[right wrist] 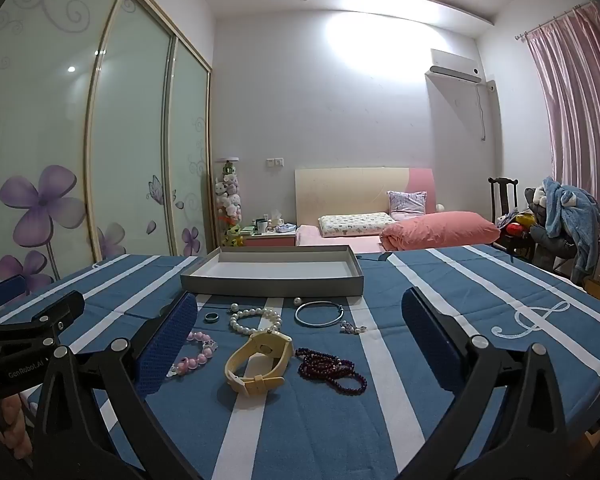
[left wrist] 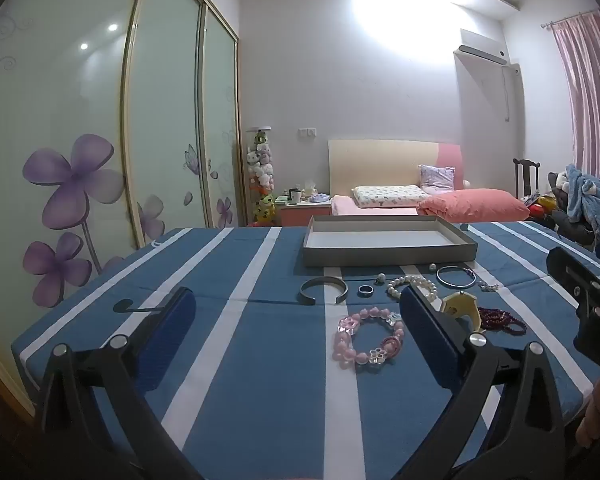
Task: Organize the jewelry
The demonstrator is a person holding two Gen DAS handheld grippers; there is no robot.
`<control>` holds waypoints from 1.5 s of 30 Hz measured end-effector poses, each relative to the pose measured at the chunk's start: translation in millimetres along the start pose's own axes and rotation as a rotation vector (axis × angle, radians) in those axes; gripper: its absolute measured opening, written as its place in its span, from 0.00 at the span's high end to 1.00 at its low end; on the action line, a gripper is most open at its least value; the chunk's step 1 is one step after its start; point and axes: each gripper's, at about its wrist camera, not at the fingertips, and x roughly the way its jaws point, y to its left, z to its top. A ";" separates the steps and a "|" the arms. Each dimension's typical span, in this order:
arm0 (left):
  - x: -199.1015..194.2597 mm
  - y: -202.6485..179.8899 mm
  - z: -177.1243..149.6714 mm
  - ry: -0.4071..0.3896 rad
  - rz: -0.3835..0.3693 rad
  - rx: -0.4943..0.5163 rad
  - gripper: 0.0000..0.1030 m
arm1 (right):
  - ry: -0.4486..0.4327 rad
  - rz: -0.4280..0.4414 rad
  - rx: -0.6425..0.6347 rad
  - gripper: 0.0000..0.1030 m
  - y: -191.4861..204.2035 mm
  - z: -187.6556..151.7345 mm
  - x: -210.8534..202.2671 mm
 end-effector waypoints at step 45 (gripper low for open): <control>-1.9 3.3 -1.6 0.007 0.000 -0.011 0.04 | 0.004 0.000 0.005 0.02 -1.6 -0.1 0.2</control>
